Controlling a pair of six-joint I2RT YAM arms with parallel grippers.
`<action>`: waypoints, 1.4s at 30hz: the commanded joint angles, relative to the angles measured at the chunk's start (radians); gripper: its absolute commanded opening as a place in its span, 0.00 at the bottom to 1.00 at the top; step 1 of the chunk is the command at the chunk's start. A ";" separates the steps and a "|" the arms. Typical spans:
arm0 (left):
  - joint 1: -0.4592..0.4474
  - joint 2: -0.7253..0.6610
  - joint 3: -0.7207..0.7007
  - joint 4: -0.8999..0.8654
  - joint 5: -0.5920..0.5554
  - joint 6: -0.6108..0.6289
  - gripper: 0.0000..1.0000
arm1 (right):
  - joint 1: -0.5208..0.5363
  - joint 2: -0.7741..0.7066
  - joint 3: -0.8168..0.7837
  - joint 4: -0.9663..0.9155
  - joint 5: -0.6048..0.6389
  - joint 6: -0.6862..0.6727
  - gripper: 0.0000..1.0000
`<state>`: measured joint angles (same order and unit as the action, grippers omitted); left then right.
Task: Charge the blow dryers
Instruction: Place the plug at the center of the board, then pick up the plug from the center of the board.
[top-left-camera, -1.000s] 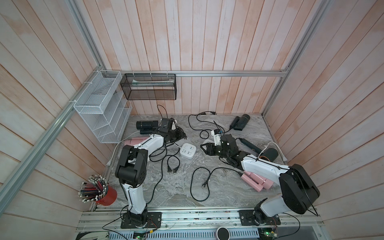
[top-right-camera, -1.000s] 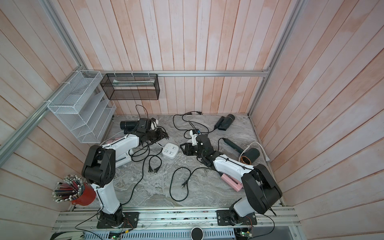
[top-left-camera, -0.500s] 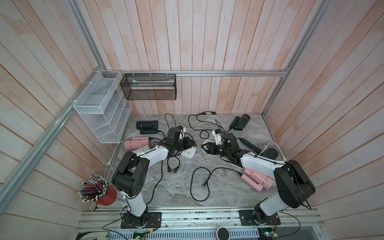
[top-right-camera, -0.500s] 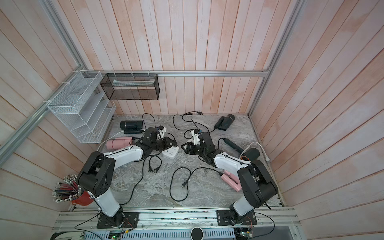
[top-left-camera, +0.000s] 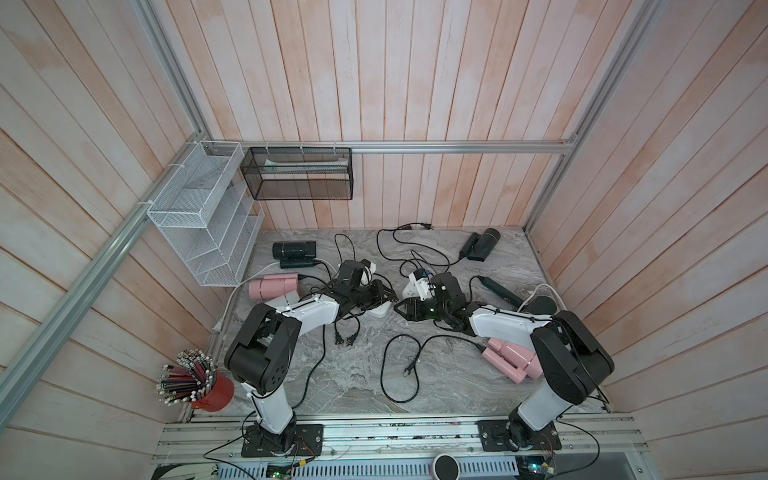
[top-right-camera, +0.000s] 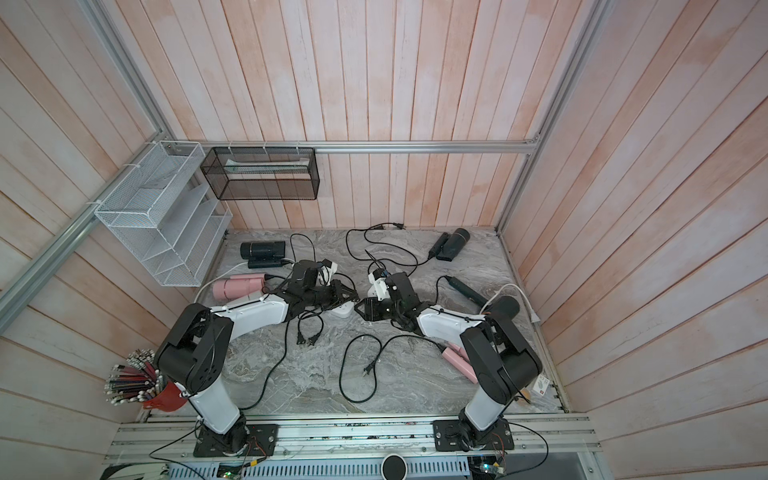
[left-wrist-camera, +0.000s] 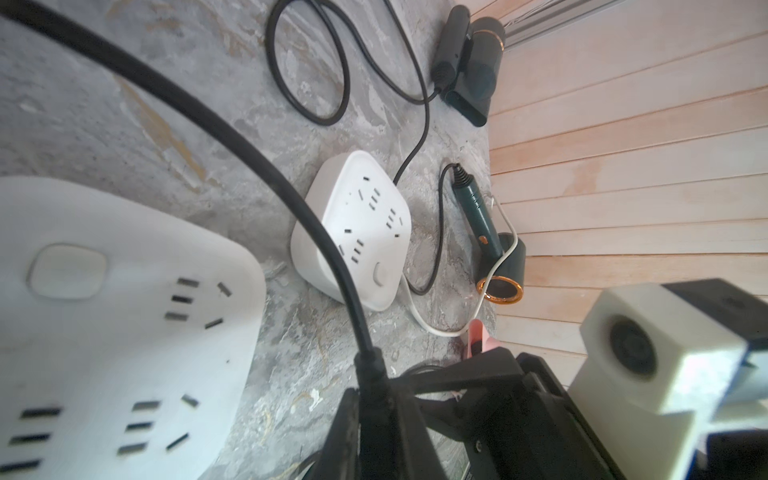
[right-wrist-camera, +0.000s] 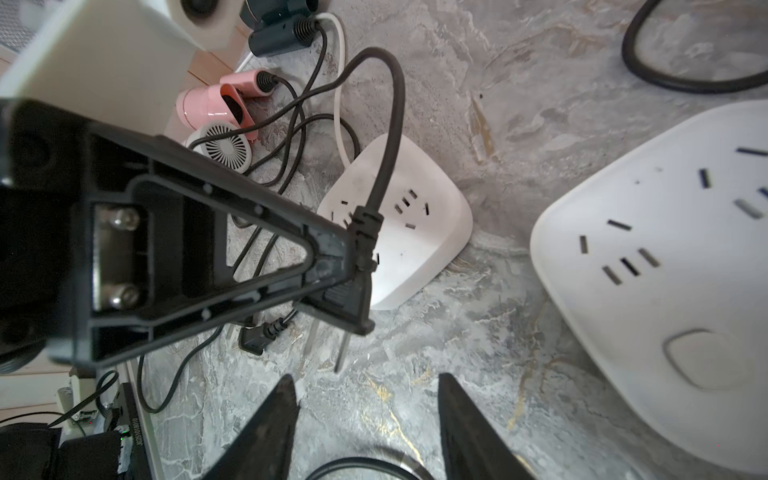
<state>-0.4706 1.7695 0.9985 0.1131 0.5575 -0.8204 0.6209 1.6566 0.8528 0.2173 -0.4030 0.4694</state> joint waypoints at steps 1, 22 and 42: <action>-0.003 -0.013 -0.041 -0.031 0.018 0.002 0.16 | 0.017 -0.008 0.017 -0.032 0.040 -0.028 0.56; -0.002 0.010 -0.087 -0.067 -0.028 -0.004 0.33 | 0.043 -0.029 -0.026 -0.059 0.090 -0.018 0.55; 0.101 -0.239 -0.239 -0.092 -0.041 0.075 0.33 | 0.100 0.106 0.050 -0.073 0.183 0.117 0.49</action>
<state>-0.3710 1.5543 0.7795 0.0170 0.5163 -0.7853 0.7139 1.7412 0.8600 0.1547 -0.2359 0.5701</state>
